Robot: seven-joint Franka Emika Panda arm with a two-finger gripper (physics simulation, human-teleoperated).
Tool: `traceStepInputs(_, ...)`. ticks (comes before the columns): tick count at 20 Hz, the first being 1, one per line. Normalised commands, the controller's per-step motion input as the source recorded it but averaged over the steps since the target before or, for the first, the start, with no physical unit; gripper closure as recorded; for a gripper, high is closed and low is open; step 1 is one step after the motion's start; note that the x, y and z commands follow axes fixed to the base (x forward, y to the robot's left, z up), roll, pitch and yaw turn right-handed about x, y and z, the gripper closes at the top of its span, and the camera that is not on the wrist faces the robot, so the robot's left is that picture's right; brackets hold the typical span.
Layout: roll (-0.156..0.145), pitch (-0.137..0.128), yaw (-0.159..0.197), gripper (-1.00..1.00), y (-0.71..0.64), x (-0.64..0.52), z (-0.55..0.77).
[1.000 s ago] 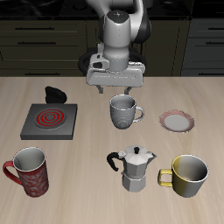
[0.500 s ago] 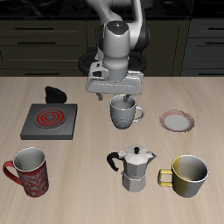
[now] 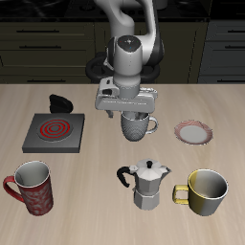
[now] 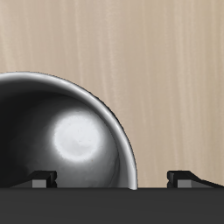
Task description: Place the white mug on the plate
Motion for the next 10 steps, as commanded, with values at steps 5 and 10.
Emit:
traceStepInputs(5, 0.04, 0.025, -0.033, 1.0, -0.03, -0.11, -0.22)
traceStepInputs(10, 0.014, 0.021, -0.014, 1.0, -0.02, -0.06, -0.12)
